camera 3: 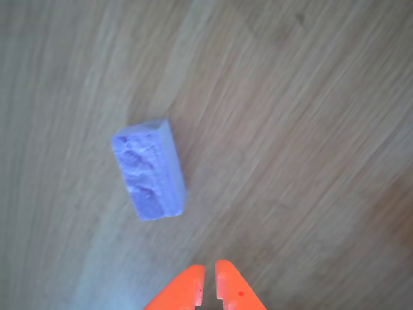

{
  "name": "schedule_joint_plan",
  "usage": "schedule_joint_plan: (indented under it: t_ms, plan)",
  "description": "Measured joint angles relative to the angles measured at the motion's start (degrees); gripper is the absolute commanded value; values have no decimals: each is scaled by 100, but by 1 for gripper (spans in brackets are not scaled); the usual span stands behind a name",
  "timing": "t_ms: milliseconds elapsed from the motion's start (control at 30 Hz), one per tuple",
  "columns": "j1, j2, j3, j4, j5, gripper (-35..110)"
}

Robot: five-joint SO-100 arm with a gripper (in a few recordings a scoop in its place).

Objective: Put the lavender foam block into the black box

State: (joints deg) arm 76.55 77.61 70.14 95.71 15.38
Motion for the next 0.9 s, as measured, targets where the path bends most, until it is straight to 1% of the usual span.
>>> schedule_joint_plan:
  t_ms: [467, 900]
  plan:
    - [79, -800, -1160, 439, 18, 0]
    - [79, -1028, -1459, 589, 44, 0]
